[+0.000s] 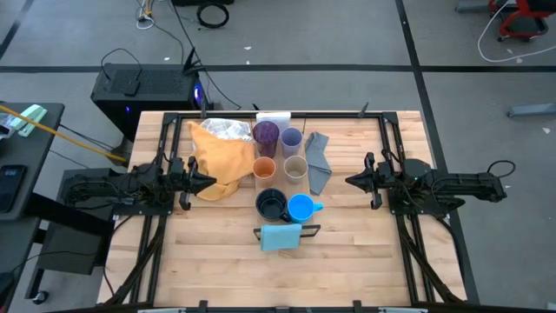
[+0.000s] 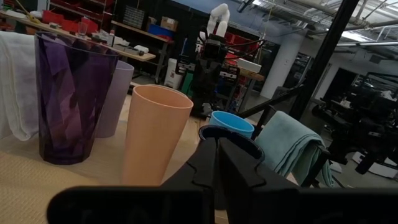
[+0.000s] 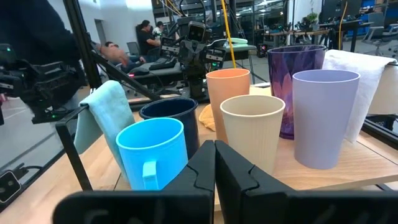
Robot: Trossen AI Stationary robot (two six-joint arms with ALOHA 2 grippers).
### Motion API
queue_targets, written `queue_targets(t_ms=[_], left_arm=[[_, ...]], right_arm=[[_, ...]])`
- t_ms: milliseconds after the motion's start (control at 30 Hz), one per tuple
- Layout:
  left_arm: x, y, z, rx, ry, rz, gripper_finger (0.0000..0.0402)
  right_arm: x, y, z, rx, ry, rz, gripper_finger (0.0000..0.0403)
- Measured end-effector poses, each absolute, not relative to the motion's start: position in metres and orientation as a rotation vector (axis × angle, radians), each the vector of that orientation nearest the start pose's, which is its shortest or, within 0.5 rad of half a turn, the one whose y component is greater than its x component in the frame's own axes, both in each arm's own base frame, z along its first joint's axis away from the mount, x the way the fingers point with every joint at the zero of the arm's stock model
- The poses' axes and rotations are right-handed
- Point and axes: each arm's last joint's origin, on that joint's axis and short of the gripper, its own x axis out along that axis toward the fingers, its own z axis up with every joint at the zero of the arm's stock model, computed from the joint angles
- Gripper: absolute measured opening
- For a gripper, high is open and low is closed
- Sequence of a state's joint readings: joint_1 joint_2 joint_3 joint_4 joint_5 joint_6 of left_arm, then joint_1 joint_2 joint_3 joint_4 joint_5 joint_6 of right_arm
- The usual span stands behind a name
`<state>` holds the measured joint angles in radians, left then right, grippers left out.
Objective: Stack small to large cups/mugs on shelf
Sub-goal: Return to Home Position
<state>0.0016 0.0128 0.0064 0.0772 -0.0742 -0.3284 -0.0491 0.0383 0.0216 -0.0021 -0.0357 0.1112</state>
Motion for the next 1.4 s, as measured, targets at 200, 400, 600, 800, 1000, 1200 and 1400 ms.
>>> queue_targets(t_ms=[200, 400, 600, 800, 1000, 1200, 1400], left_arm=[[0.0978, 0.0023, 0.1721, -0.331, -0.083, 0.064, 0.0031], [0.0978, 0.0023, 0.1721, -0.33, -0.083, 0.064, 0.0036], [0.0978, 0.0023, 0.1721, -0.331, -0.083, 0.063, 0.0025], [0.0978, 0.0023, 0.1721, -0.331, -0.083, 0.063, 0.0021], [0.0978, 0.0023, 0.1722, -0.331, -0.083, 0.064, 0.0032], [0.0978, 0.0023, 0.1721, -0.331, -0.083, 0.063, 0.0035], [0.0978, 0.0023, 0.1721, -0.331, -0.083, 0.064, 0.0025]], right_arm=[[0.0988, -0.0038, 0.1676, 0.112, 0.018, -0.014, 0.0011], [0.0988, -0.0038, 0.1676, 0.113, 0.018, -0.015, 0.0011], [0.0988, -0.0038, 0.1676, 0.112, 0.018, -0.014, 0.0011], [0.0988, -0.0038, 0.1676, 0.112, 0.018, -0.015, 0.0015], [0.0988, -0.0038, 0.1676, 0.113, 0.018, -0.014, 0.0016], [0.0988, -0.0038, 0.1676, 0.112, 0.019, -0.014, 0.0016], [0.0988, -0.0038, 0.1677, 0.112, 0.018, -0.015, 0.0016]])
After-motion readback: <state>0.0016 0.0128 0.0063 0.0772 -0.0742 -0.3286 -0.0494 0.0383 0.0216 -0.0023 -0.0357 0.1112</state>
